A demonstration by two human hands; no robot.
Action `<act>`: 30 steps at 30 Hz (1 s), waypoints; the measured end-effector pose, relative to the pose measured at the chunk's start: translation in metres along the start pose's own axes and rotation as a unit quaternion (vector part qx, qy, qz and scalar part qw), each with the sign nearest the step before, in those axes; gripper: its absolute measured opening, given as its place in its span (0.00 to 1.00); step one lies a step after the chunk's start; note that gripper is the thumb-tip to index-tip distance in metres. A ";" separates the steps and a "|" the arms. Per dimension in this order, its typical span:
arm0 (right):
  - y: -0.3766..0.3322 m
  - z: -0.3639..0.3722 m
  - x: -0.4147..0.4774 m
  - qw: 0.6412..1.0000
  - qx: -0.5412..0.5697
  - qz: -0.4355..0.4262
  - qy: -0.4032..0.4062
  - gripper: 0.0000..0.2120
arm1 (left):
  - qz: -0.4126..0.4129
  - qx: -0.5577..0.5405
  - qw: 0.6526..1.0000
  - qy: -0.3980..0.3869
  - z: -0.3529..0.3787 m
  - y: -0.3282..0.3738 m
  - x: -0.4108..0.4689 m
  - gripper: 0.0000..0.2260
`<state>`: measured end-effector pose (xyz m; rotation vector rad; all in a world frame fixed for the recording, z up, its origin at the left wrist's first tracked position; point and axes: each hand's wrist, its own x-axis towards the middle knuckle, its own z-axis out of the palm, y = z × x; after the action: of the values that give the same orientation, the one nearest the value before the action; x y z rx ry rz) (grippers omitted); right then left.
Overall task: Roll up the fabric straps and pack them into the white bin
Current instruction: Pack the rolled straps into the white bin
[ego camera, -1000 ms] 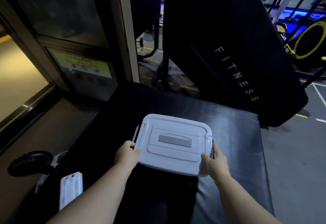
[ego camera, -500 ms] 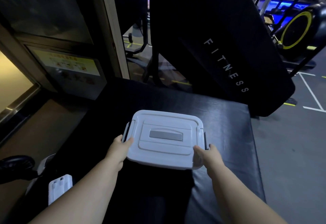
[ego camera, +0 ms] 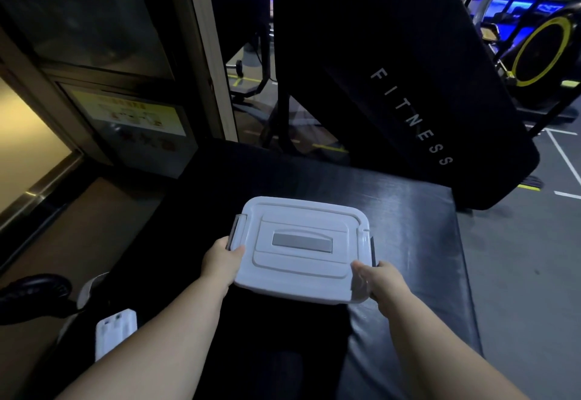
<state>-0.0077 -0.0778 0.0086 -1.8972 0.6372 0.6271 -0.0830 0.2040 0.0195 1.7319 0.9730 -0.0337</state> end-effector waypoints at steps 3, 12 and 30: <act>-0.003 0.000 -0.001 1.000 -0.016 -0.004 0.006 0.16 | 0.018 0.015 1.000 0.004 0.001 -0.001 -0.002 0.07; -0.004 0.002 -0.007 0.999 -0.032 -0.014 0.014 0.19 | 0.039 0.027 0.999 -0.006 -0.002 -0.012 0.002 0.17; -0.010 0.005 -0.023 0.995 -0.071 -0.059 0.048 0.23 | 0.067 0.150 0.985 0.051 0.006 -0.013 0.008 0.16</act>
<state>-0.0188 -0.0659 0.0282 -2.0911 0.5486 0.5205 -0.0834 0.2050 0.0033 2.0907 0.9604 -0.0053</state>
